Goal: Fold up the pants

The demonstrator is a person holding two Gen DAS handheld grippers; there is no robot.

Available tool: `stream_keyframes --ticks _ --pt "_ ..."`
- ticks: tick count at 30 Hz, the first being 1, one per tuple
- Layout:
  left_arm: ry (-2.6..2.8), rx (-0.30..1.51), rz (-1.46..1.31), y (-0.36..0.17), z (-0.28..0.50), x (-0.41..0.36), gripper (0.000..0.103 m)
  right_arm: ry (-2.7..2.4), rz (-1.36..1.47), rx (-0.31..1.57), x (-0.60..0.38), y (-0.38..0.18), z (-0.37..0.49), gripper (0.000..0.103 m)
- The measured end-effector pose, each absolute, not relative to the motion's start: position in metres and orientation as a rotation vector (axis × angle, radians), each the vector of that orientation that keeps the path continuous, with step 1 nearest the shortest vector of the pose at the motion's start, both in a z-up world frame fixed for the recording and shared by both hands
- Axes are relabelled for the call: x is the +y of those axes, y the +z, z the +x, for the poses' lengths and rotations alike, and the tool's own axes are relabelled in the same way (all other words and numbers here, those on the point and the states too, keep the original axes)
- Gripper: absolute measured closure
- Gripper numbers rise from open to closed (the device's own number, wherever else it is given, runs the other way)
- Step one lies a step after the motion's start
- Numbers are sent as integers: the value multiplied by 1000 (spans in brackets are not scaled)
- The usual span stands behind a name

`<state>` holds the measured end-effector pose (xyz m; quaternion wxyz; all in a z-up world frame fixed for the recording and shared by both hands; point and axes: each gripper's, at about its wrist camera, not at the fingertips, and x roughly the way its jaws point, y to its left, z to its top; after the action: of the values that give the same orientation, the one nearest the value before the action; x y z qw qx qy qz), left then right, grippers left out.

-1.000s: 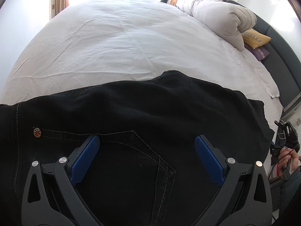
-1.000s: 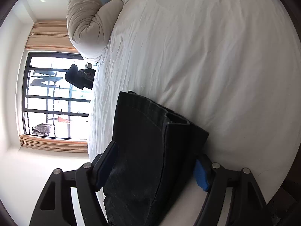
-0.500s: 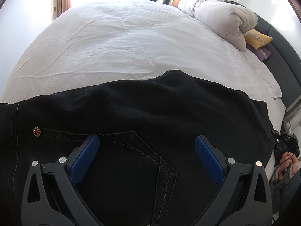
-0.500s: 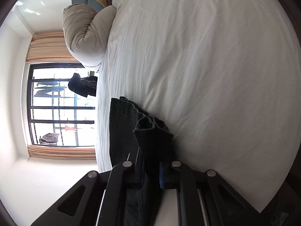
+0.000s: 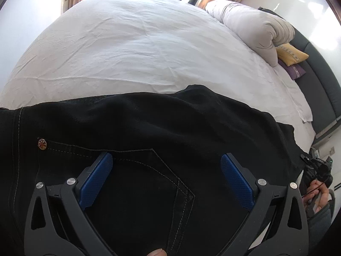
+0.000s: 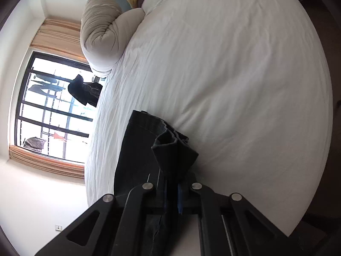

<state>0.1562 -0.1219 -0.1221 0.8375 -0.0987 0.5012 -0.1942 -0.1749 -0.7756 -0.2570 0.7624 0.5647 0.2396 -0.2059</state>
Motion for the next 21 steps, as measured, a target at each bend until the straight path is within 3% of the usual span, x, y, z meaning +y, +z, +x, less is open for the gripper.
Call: stream_keyframes --ticks 6,11,16,21 --pt "-411 1053 -350 -115 153 -99 0 -403 945 564 -726 -192 -135 96" --pt "-406 1032 -475 -110 144 -73 0 -137 437 678 -581 -134 -68 96" --pt "-419 1005 -543 -107 133 -61 0 167 -126 873 -404 -176 -42 96" --pt "-469 1063 -564 -109 128 -67 0 199 -152 927 -371 -208 -46 96"
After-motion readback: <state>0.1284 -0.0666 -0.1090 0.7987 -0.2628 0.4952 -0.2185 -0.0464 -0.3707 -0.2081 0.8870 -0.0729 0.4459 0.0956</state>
